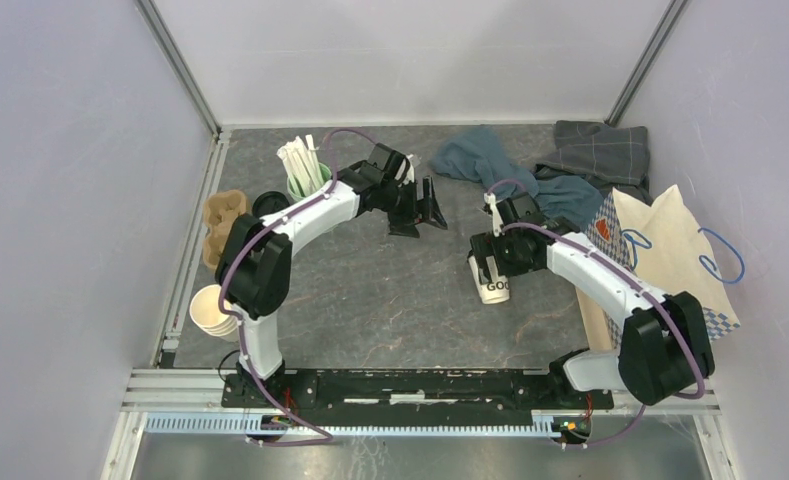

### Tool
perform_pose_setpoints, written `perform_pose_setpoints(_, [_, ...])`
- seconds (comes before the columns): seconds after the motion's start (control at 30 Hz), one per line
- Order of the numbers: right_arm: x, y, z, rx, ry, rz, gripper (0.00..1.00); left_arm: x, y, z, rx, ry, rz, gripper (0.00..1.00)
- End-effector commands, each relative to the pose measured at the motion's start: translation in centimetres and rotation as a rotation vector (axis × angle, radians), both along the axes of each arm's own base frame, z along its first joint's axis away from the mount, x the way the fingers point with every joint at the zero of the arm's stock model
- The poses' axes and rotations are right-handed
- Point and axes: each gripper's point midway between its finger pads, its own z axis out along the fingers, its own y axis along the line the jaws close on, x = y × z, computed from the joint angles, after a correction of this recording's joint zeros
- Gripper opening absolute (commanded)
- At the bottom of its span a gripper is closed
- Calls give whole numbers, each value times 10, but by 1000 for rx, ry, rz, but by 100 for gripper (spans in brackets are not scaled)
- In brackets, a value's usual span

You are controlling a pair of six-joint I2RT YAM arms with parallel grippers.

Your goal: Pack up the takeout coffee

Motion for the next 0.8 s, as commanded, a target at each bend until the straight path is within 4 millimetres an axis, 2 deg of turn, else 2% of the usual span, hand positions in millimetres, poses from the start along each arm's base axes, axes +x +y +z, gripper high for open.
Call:
perform_pose_setpoints(0.0, [11,9,-9,66,-83,3,98,-7,4,23,-23,-63,-33,86])
perform_pose_setpoints(0.2, [18,19,-30,112,-171,86,95,-17,8,28,-31,-53,-42,86])
perform_pose_setpoints(0.33, [15,32,-35,184,-213,149,87,-24,13,32,-21,-53,-50,86])
perform_pose_setpoints(0.6, [24,69,-8,361,-511,378,67,-26,23,58,-39,-86,-37,87])
perform_pose_setpoints(0.67, [25,80,1,387,-573,461,64,-22,26,66,-48,-97,-33,87])
perform_pose_setpoints(0.77, [15,102,15,450,-683,656,61,-18,28,83,-87,-115,-48,89])
